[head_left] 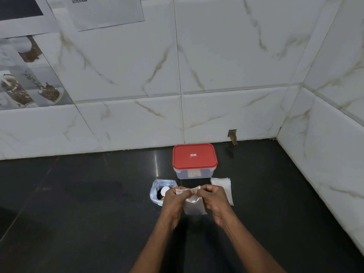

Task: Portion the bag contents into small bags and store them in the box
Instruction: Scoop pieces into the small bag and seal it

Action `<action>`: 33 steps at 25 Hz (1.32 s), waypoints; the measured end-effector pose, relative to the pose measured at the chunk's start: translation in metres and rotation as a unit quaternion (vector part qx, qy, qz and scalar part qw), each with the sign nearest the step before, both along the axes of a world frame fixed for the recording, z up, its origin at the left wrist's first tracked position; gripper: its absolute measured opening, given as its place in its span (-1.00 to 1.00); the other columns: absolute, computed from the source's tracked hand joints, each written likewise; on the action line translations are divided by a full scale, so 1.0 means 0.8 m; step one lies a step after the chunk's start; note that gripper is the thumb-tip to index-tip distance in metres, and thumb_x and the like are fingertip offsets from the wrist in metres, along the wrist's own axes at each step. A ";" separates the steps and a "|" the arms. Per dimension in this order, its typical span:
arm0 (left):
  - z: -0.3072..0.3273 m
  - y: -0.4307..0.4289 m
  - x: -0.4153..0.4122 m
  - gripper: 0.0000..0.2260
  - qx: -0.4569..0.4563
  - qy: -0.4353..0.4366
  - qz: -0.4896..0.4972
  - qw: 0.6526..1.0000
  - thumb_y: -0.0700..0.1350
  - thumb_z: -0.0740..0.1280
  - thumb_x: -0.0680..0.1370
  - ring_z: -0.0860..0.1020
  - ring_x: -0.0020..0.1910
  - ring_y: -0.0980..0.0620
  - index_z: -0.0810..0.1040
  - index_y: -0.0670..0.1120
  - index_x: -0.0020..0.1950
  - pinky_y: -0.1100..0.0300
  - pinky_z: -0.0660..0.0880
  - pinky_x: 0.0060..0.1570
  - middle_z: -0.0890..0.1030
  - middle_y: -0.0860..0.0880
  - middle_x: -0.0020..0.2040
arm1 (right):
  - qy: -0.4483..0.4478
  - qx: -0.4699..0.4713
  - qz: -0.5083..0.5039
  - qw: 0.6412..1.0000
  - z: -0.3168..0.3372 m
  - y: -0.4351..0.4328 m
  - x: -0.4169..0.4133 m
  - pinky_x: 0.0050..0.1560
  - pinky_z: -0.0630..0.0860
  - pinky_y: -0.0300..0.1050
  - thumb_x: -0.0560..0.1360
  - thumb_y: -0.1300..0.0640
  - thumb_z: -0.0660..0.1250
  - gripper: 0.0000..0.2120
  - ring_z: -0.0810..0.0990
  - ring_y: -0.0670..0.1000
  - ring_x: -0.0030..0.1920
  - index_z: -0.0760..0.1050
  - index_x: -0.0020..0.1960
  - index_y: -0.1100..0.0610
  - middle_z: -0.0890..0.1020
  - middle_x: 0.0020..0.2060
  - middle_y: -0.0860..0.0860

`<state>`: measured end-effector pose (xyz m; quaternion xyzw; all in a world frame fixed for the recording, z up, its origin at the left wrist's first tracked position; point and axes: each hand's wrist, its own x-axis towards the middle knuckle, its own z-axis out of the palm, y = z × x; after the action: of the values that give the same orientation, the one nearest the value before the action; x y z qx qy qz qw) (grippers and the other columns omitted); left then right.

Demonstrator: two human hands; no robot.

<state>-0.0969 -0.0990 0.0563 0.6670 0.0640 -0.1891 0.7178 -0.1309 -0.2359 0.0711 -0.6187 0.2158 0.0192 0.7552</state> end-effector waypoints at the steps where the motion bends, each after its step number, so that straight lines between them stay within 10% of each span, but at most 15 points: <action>1: 0.001 0.000 -0.001 -0.80 0.004 -0.002 -0.006 1.000 -0.13 0.43 0.33 0.60 -0.21 -0.07 0.63 -0.25 -0.17 0.14 0.52 -0.19 0.65 -0.20 -0.24 | 0.001 -0.006 0.006 1.000 -0.002 0.000 -0.001 -0.19 0.59 -0.14 0.42 0.27 0.46 -0.95 0.68 0.09 -0.17 0.68 -0.15 0.26 0.72 -0.19 0.18; 9: -0.010 0.012 0.005 -0.50 -0.002 0.003 0.017 1.000 0.02 0.50 0.26 0.70 -0.05 -0.18 0.62 -0.29 0.05 -0.04 0.61 -0.02 0.72 -0.22 -0.07 | 0.018 0.045 -0.003 0.999 -0.001 0.000 -0.003 0.02 0.59 0.05 0.43 0.29 0.46 -0.92 0.69 0.16 -0.11 0.68 -0.09 0.27 0.72 -0.14 0.20; 14: -0.007 0.011 0.004 -0.85 -0.006 0.003 0.007 1.000 -0.15 0.46 0.31 0.65 -0.20 -0.09 0.66 -0.20 -0.19 0.05 0.54 -0.11 0.70 -0.18 -0.23 | 0.016 0.022 -0.018 0.999 -0.006 -0.002 -0.003 -0.15 0.46 -0.01 0.40 0.30 0.43 -0.96 0.52 0.10 -0.23 0.65 -0.18 0.29 0.63 -0.29 0.17; 21: -0.016 0.013 -0.004 -0.78 -0.035 0.030 -0.002 0.999 -0.12 0.55 0.44 0.67 -0.11 -0.18 0.72 -0.27 -0.06 -0.07 0.60 0.01 0.72 -0.30 -0.07 | 0.009 0.022 -0.087 0.996 -0.015 0.004 -0.004 -0.22 0.50 -0.04 0.42 0.31 0.37 -0.92 0.56 0.10 -0.26 0.61 -0.22 0.31 0.64 -0.32 0.16; 27: -0.016 0.010 -0.010 -0.87 -0.049 0.062 0.061 0.995 -0.26 0.42 0.54 0.69 -0.17 -0.21 0.71 -0.22 -0.19 -0.10 0.64 -0.04 0.72 -0.29 -0.13 | 0.031 -0.027 0.113 0.993 -0.032 -0.010 -0.045 0.00 0.63 0.03 0.53 0.15 0.39 -0.85 0.71 0.05 -0.02 0.60 0.09 0.13 0.73 -0.03 0.02; 33: -0.023 0.015 -0.001 -0.82 -0.037 0.007 0.105 0.994 -0.05 0.44 0.57 0.64 -0.23 -0.05 0.69 -0.17 -0.05 0.05 0.61 -0.19 0.68 -0.10 -0.21 | 0.066 -0.047 -0.078 0.994 -0.071 -0.003 -0.006 -0.21 0.67 0.01 0.55 0.33 0.32 -0.92 0.70 0.19 -0.20 0.55 -0.09 0.35 0.69 -0.17 0.24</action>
<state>-0.0979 -0.0870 0.0382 0.6282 0.1316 -0.1201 0.7574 -0.1360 -0.2383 0.0146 -0.6325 0.3132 -0.0095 0.7083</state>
